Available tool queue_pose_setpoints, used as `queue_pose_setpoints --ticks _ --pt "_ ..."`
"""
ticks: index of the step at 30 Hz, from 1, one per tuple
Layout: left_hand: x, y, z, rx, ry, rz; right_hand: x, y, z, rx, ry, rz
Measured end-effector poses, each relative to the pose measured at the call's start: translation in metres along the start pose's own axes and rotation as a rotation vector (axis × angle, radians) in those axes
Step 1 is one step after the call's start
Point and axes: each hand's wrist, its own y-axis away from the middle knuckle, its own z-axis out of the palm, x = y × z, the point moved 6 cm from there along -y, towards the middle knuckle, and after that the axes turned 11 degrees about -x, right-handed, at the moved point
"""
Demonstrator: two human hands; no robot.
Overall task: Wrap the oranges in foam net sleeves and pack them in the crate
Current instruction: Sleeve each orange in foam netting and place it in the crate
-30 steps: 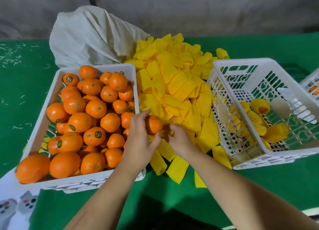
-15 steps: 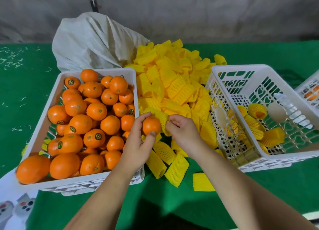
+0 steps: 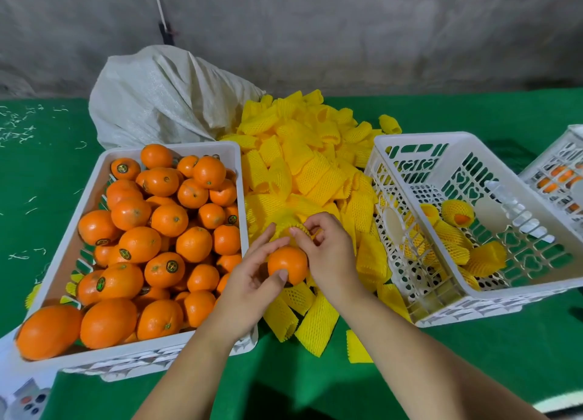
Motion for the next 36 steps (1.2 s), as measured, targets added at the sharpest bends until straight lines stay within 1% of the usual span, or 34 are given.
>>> queue_pose_setpoints --ticks 3,5,8,10,12,15,18,20,21,23,25,27,29,33,36 --pt "-0.005 -0.005 -0.001 0.076 -0.049 -0.068 -0.002 -0.005 -0.003 -0.134 -0.05 0.004" --pt "-0.009 -0.008 -0.001 0.163 -0.046 -0.089 -0.005 -0.006 -0.006 -0.211 -0.045 -0.007" --pt "-0.015 -0.008 -0.003 0.309 -0.029 -0.11 -0.011 -0.003 -0.013 -0.233 0.037 -0.047" --pt "-0.016 -0.008 -0.004 0.384 0.041 -0.08 -0.022 0.004 -0.018 -0.199 0.168 -0.147" --pt "-0.014 -0.009 -0.007 0.467 0.121 -0.018 -0.036 0.017 -0.015 -0.18 0.29 -0.294" --pt "-0.014 -0.007 -0.014 0.556 0.287 -0.015 -0.045 0.04 0.0 -0.201 0.354 -0.407" --pt "-0.014 -0.005 -0.016 0.526 0.36 0.005 -0.043 0.048 0.008 -0.223 0.273 -0.358" --pt "-0.016 -0.003 -0.012 0.55 0.461 -0.011 -0.043 0.047 0.014 -0.261 0.296 -0.295" --pt "-0.019 -0.001 -0.009 0.565 0.516 -0.032 -0.044 0.047 0.017 -0.259 0.321 -0.287" --pt "-0.022 -0.001 -0.005 0.558 0.549 -0.056 -0.05 0.048 0.018 -0.187 0.333 -0.297" --pt "-0.022 -0.004 -0.005 0.504 0.522 -0.054 -0.051 0.046 0.017 -0.132 0.309 -0.294" --pt "-0.023 -0.009 -0.006 0.431 0.483 -0.051 -0.048 0.044 0.018 -0.177 0.24 -0.287" --pt "-0.026 -0.01 -0.007 0.392 0.446 -0.038 -0.046 0.042 0.017 -0.223 0.165 -0.284" --pt "-0.03 -0.008 -0.005 0.404 0.349 -0.003 -0.051 0.04 0.012 -0.201 0.146 -0.282" --pt "-0.028 -0.009 -0.005 0.429 0.265 -0.02 -0.05 0.037 0.01 -0.212 0.177 -0.224"
